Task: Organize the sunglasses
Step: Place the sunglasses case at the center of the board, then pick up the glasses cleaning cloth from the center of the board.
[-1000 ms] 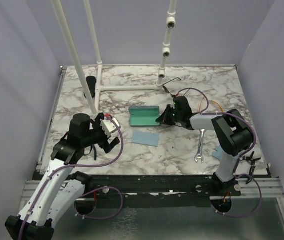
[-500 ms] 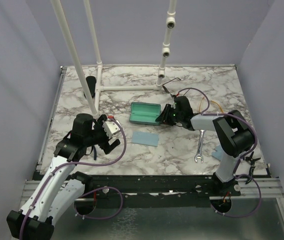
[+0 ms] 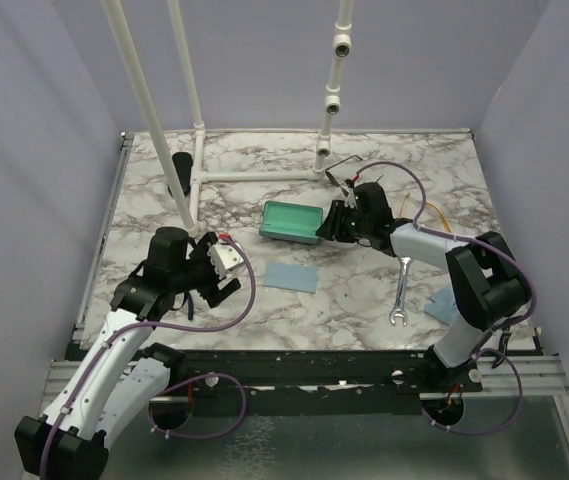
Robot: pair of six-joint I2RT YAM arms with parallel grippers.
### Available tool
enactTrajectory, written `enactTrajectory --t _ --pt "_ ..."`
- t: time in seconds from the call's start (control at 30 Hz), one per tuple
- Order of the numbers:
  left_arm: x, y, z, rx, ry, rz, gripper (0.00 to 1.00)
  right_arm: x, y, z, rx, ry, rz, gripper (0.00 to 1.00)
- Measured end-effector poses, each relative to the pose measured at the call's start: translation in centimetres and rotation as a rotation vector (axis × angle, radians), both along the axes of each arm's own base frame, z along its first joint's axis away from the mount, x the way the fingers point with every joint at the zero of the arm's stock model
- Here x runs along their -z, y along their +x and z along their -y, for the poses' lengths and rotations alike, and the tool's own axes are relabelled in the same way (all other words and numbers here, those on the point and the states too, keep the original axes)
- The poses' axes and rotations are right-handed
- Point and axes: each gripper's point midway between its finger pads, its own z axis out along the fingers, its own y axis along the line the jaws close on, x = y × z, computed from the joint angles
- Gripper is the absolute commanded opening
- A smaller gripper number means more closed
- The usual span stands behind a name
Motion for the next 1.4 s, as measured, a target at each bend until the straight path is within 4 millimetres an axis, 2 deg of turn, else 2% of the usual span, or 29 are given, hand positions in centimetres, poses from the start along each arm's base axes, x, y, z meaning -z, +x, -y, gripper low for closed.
enactTrajectory --t 0.13,0.23,0.33,0.47,0.6,0.73,0.87,0.97,1.07,1.2,1.33,1.37,1.4 --pt "0.7 0.2 -0.1 0.012 0.029 -0.005 0.7 -2.0 -0.4 0.4 -0.06 -0.037 0.07 0.46" --pt "2.0 0.6 -0.3 0.013 0.074 -0.037 0.7 -4.0 -1.0 0.9 -0.114 -0.07 0.14 0.47" --pt "3.6 0.9 -0.5 0.021 0.122 -0.082 0.71 -5.2 -1.2 1.4 -0.148 -0.107 0.174 0.49" --pt "4.8 1.1 -0.4 0.038 0.169 -0.143 0.71 -6.1 -0.3 1.5 -0.157 -0.147 0.197 0.59" --pt "4.1 2.8 0.2 0.05 0.187 -0.153 0.74 -6.8 1.8 1.2 -0.164 -0.181 0.237 0.63" --pt "3.8 3.4 0.7 0.076 0.187 -0.143 0.75 -5.6 4.6 0.7 -0.184 -0.21 0.245 0.61" --pt "4.4 3.3 1.1 0.102 0.19 -0.15 0.7 -2.4 5.9 1.2 -0.21 -0.253 0.204 0.6" --pt "5.5 2.5 1.8 0.146 0.204 -0.153 0.66 -1.2 5.6 1.8 -0.24 -0.285 0.185 0.61" --pt "7.2 1.1 2.8 0.218 0.236 -0.171 0.63 -1.8 5.3 2.1 -0.273 -0.302 0.22 0.61" --pt "9.5 -0.6 4.4 0.331 0.296 -0.202 0.56 -3.8 3.3 2.7 -0.313 -0.305 0.275 0.62" --pt "11.0 -0.7 4.9 0.383 0.338 -0.206 0.52 -6.5 0.9 2.9 -0.342 -0.264 0.319 0.65" --pt "11.4 -0.6 4.9 0.396 0.352 -0.207 0.51 -7.0 -0.3 2.8 -0.364 -0.236 0.316 0.65" --pt "11.9 -0.6 4.9 0.404 0.364 -0.21 0.51 -7.0 -0.4 2.8 -0.365 -0.234 0.314 0.65"
